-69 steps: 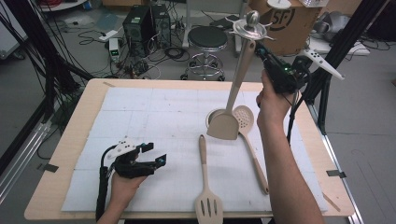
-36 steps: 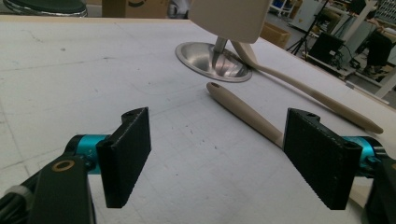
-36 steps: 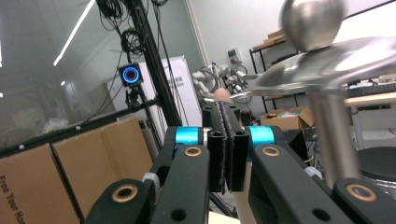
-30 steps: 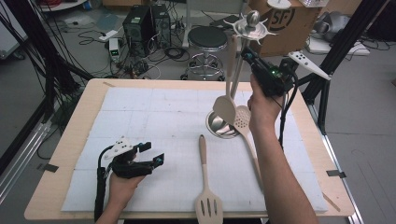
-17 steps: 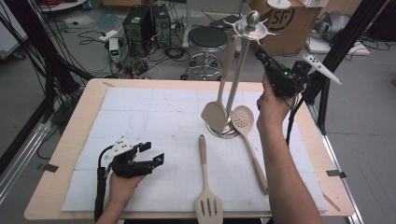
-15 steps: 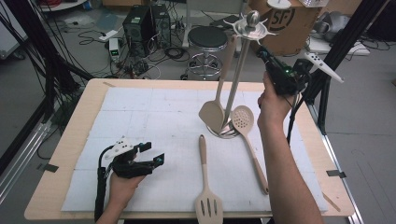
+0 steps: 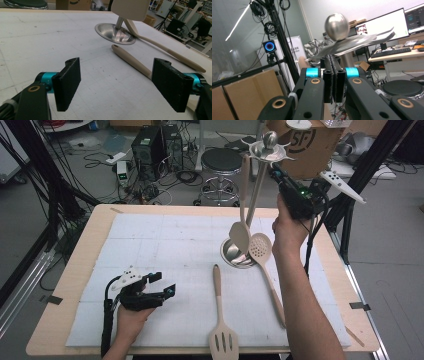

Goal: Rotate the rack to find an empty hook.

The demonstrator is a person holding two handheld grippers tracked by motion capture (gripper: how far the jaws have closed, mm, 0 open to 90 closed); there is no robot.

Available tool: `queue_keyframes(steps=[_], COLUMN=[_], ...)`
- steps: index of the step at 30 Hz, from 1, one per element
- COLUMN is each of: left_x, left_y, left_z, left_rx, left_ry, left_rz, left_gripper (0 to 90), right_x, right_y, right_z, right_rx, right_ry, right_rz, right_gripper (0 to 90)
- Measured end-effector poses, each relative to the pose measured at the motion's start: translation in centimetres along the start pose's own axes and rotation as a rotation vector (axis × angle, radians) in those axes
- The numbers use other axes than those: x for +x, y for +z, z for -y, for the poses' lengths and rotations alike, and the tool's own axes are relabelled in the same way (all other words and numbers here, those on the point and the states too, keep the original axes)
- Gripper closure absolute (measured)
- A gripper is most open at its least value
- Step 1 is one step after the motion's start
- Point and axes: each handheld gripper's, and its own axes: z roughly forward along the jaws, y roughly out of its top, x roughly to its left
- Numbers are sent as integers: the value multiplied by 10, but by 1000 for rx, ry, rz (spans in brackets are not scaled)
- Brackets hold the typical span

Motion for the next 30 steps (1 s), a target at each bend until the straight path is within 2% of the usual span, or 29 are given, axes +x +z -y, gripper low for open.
queue_keyframes(steps=[5,18,23,30], left_x=[0,1,3,4], left_y=[0,-1,-3,-4], left_z=[0,0,0,1], left_rx=[1,-3,-7,-7], left_ry=[-1,-1,-4,-6], left_rz=[-1,0,-12,-18], left_gripper=[243,243,243,243], right_x=[9,19,20,14], right_y=[5,23,30,22], right_z=[3,7,11,10], right_rx=[7,28,35,36], right_ry=[-24,-12,-8,-5], right_rz=[-12,-22,-24,-20], right_gripper=[899,899,899,899])
